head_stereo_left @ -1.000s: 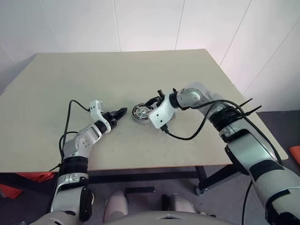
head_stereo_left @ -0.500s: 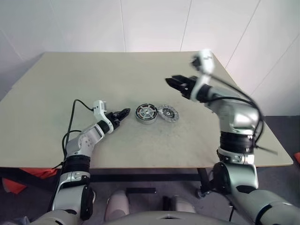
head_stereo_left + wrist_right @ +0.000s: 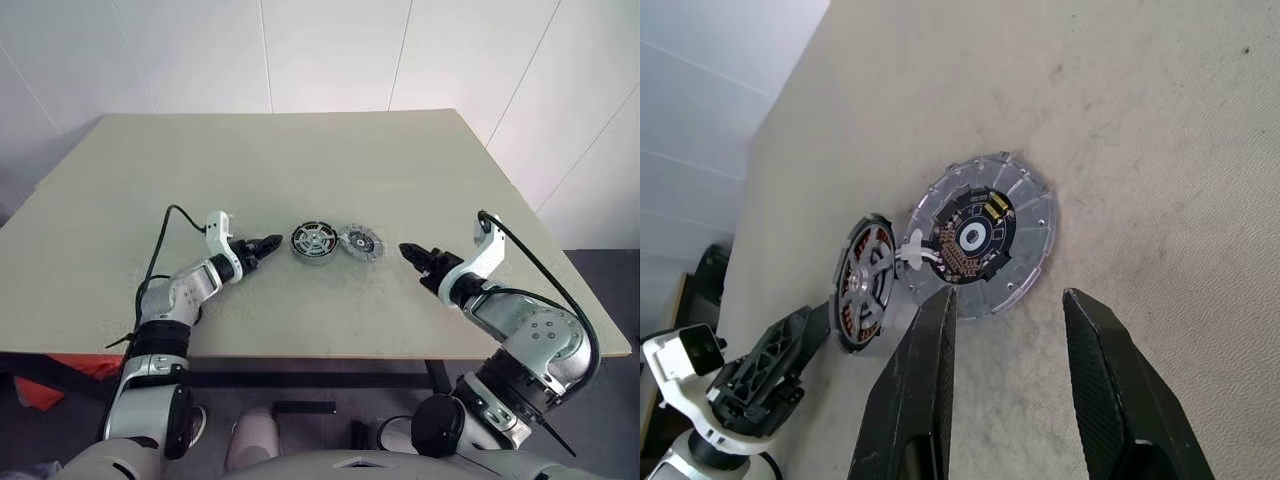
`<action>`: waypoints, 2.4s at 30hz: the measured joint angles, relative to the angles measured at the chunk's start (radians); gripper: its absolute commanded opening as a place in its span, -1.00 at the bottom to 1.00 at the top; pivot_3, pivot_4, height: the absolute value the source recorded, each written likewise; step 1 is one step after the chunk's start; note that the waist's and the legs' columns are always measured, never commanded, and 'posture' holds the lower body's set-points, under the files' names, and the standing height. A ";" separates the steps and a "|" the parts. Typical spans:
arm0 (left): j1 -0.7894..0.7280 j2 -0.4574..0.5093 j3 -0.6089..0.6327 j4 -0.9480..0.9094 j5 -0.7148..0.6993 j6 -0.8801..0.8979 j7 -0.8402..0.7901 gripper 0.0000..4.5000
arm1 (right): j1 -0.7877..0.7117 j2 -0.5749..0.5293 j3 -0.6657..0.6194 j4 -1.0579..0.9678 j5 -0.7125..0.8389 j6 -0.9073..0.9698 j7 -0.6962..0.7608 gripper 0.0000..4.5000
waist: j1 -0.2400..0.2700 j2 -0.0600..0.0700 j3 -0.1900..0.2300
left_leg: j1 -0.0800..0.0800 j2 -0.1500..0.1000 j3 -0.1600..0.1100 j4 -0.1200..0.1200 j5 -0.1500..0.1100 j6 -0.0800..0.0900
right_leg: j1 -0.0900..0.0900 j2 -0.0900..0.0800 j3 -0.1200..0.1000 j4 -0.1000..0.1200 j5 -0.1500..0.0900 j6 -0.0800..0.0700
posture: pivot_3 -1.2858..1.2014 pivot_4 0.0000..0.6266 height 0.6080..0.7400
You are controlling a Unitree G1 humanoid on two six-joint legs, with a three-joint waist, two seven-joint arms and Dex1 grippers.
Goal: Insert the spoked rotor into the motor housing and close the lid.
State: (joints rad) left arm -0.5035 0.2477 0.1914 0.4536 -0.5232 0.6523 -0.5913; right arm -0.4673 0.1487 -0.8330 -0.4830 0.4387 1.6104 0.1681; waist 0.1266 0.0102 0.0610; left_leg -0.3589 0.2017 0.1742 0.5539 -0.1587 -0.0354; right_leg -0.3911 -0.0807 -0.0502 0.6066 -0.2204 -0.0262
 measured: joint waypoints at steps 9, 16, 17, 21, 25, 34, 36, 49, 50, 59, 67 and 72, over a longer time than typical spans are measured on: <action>0.007 0.035 -0.008 -0.038 0.001 0.049 -0.005 0.58 | -0.003 0.002 -0.012 0.122 0.052 0.000 -0.102 -0.17 | -0.002 0.000 0.000 | 0.000 0.000 0.000 -0.003 0.000 -0.001 | -0.002 0.000 0.000 0.000 -0.001 0.001 | 0.03 -1.00 1.00; 0.029 0.056 -0.004 -0.068 0.000 0.059 0.003 0.58 | -0.010 0.003 -0.009 0.215 0.077 -0.002 -0.116 -0.17 | -0.002 0.000 0.000 | 0.000 0.000 0.000 -0.003 0.000 -0.001 | -0.001 0.000 0.000 0.000 -0.001 0.001 | 0.03 -1.00 1.00; 0.033 0.056 -0.004 -0.072 0.000 0.059 0.005 0.58 | -0.011 0.003 -0.009 0.222 0.080 -0.007 -0.115 -0.17 | -0.002 0.000 0.000 | 0.000 0.000 0.000 -0.003 0.000 -0.001 | -0.001 0.000 0.000 0.000 -0.001 0.001 | 0.03 -1.00 1.00; 0.047 0.054 -0.004 -0.098 0.000 0.068 0.020 0.58 | -0.014 0.002 0.007 0.284 0.100 -0.058 -0.105 -0.17 | -0.004 0.000 0.000 | 0.002 0.000 0.000 -0.003 0.001 -0.002 | 0.000 0.001 0.000 0.000 -0.001 0.001 | 0.03 -1.00 1.00; 0.052 0.055 -0.004 -0.112 0.000 0.078 0.031 0.58 | -0.025 0.000 0.070 0.403 0.116 -0.176 -0.083 -0.17 | -0.008 0.000 -0.001 | 0.005 0.002 0.000 -0.003 0.002 -0.003 | 0.002 0.002 0.000 0.001 -0.001 0.001 | 0.03 -1.00 1.00; 0.058 0.061 -0.004 -0.126 0.000 0.086 0.033 0.58 | -0.088 -0.014 0.180 0.619 0.159 -0.397 -0.065 -0.17 | -0.005 0.000 0.000 | 0.004 0.001 0.000 -0.004 0.002 -0.003 | 0.001 0.002 0.000 0.000 -0.001 0.000 | 0.03 -1.00 1.00; 0.058 0.061 -0.004 -0.130 0.000 0.086 0.034 0.58 | -0.098 -0.016 0.199 0.634 0.170 -0.429 -0.062 -0.17 | -0.004 0.000 -0.001 | 0.001 0.001 0.000 -0.004 0.002 -0.003 | -0.001 0.002 0.000 0.000 -0.001 0.000 | 0.03 -1.00 1.00; 0.057 0.053 -0.007 -0.133 0.006 0.076 0.035 0.58 | -0.164 -0.041 0.331 0.730 0.167 -0.639 -0.045 -0.17 | -0.004 0.000 0.000 | -0.003 0.001 0.000 -0.003 0.002 -0.003 | -0.003 0.002 -0.001 0.001 0.001 -0.003 | 0.03 -1.00 1.00; 0.057 0.053 -0.007 -0.133 0.008 0.075 0.034 0.58 | -0.164 -0.047 0.340 0.742 0.161 -0.651 -0.048 -0.17 | -0.004 0.000 0.000 | -0.003 0.001 0.000 -0.003 0.002 -0.003 | -0.004 0.002 -0.001 0.001 0.002 -0.004 | 0.03 -1.00 1.00; 0.053 0.053 -0.009 -0.127 0.021 0.066 0.027 0.58 | -0.163 -0.066 0.367 0.775 0.152 -0.717 -0.062 -0.17 | -0.005 0.000 0.000 | -0.006 0.002 0.000 -0.002 0.002 -0.003 | -0.005 0.002 -0.001 0.001 0.003 -0.006 | 0.03 -1.00 1.00; 0.045 0.053 -0.019 -0.113 0.030 0.054 0.022 0.58 | -0.164 -0.067 0.375 0.779 0.162 -0.758 -0.055 0.36 | -0.005 0.000 0.000 | -0.006 0.002 0.000 0.000 0.002 -0.002 | -0.005 0.002 -0.002 0.001 0.003 -0.007 | 0.03 -1.00 1.00; 0.043 0.053 -0.022 -0.112 0.035 0.051 0.017 0.58 | -0.163 -0.069 0.377 0.779 0.172 -0.766 -0.055 0.99 | -0.005 0.000 0.000 | -0.006 0.002 0.001 0.000 0.002 -0.002 | -0.005 0.002 -0.002 0.001 0.003 -0.007 | 0.03 -1.00 1.00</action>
State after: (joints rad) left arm -0.4600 0.3007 0.1698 0.3417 -0.4877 0.7034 -0.5746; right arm -0.6308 0.0794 -0.4561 0.2960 0.6109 0.8449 0.1136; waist 0.1221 0.0102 0.0605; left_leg -0.3654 0.2032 0.1748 0.5536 -0.1571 -0.0378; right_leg -0.3960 -0.0784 -0.0521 0.6079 -0.2171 -0.0329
